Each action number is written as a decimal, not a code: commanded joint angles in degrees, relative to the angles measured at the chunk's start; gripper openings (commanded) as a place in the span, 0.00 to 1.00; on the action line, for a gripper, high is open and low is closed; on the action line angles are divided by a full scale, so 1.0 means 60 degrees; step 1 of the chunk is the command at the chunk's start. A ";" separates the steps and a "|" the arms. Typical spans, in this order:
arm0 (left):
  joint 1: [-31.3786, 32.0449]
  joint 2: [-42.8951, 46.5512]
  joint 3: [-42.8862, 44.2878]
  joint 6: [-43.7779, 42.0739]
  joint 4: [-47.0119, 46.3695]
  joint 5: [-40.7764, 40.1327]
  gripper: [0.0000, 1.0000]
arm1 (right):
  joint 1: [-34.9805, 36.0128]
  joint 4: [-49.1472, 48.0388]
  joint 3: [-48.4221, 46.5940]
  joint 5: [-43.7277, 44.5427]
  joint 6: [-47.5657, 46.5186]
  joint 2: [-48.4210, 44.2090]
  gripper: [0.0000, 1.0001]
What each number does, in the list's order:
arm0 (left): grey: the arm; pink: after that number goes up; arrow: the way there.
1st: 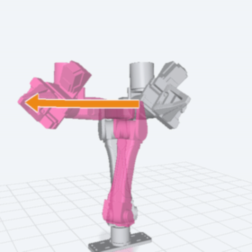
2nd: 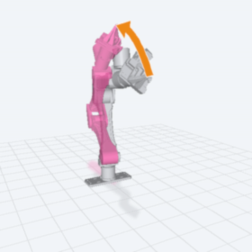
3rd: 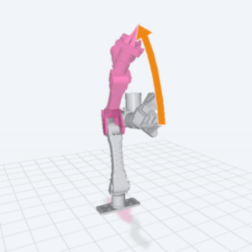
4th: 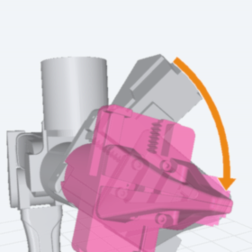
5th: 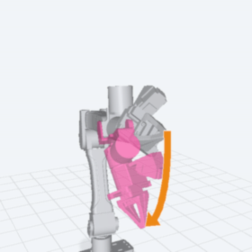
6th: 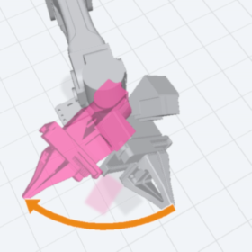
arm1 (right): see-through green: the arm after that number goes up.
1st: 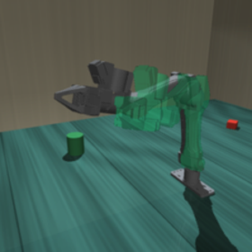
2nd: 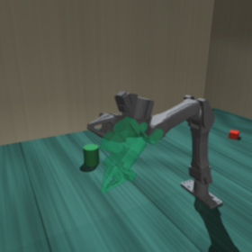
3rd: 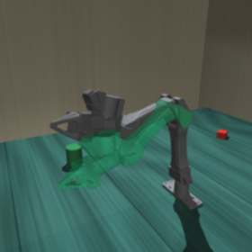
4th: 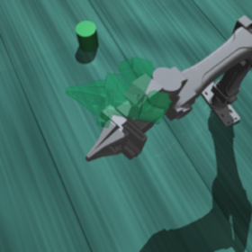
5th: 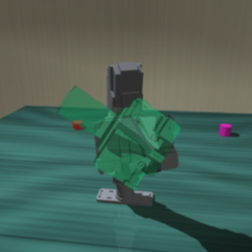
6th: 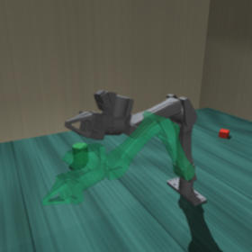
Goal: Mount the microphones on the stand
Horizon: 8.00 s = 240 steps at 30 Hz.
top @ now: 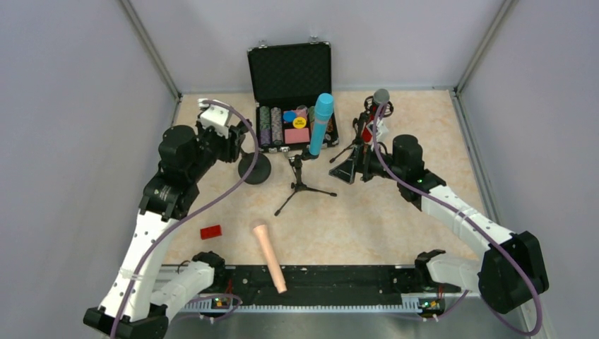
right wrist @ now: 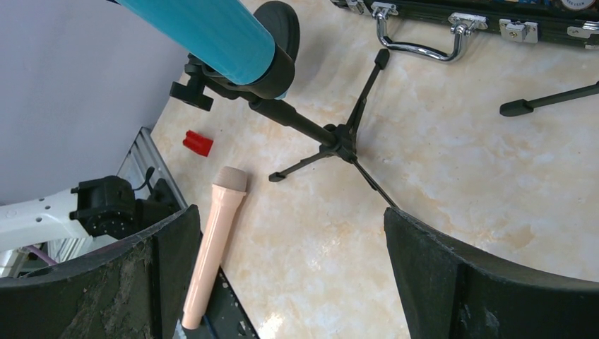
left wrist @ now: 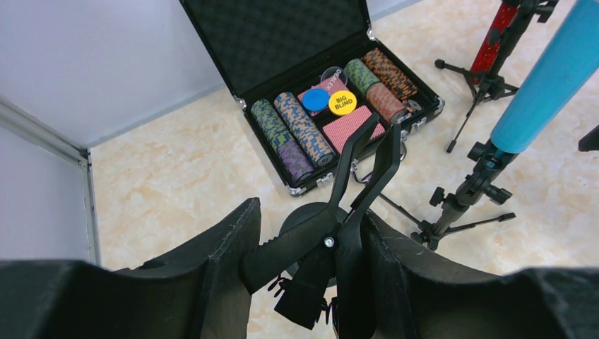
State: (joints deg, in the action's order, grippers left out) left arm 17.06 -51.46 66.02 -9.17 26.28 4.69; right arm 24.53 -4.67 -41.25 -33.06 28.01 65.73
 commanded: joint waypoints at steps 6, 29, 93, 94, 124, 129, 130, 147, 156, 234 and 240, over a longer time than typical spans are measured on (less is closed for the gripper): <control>-0.0020 0.0830 0.1217 0.0439 0.0347 0.0307 0.00 | 0.0073 -0.0272 -0.0088 0.0271 -0.0231 -0.0077 0.99; 0.0101 0.1139 -0.0338 0.3711 -0.1060 0.5371 0.00 | 0.0068 -0.0186 0.0074 0.0975 -0.0243 0.0132 0.99; 0.4496 -0.1553 -0.0272 0.1070 -0.2564 0.2203 0.99 | 0.0056 0.0058 0.0576 0.1742 -0.0372 -0.0112 0.99; 0.4496 -0.1412 -0.0407 0.1202 -0.2659 0.2162 0.99 | 0.0056 0.0058 0.0582 0.1734 -0.0363 -0.0119 0.99; 0.4503 0.2179 -0.5336 1.0680 0.0577 -0.2853 0.99 | 0.0057 -0.0070 0.0881 0.1607 -0.0371 -0.0126 0.99; 0.4491 0.2347 -0.5275 1.1160 0.1732 -0.2663 0.99 | 0.0057 -0.0179 0.0967 0.1603 -0.0299 -0.0102 0.99; 0.4488 0.2307 -0.5208 1.1204 0.1904 -0.2611 0.99 | 0.0057 -0.0226 0.0993 0.1575 -0.0266 -0.0101 0.99; 0.4496 -0.2095 -0.4154 1.0740 0.3981 -0.1651 0.92 | 0.0060 -0.0351 0.1074 0.1500 -0.0212 0.0083 0.99; 0.4496 -0.3239 -0.5029 1.0804 0.2272 -0.1113 0.74 | 0.0056 -0.0205 0.0994 0.1614 -0.0326 0.0026 0.99; 0.4486 -0.0572 -0.1252 0.6666 -0.7284 0.5738 0.00 | 0.0380 -0.3591 -0.0699 -0.3645 0.1488 -0.2733 0.95; 0.4496 -0.1079 -0.0937 0.6879 -0.7532 0.5994 0.00 | 0.0893 -0.3708 -0.0716 -0.3583 0.1540 -0.2415 0.90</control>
State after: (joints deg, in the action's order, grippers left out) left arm 43.97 -56.80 56.60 30.68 -13.39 38.20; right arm 27.66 -23.27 -44.36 -53.74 36.75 50.19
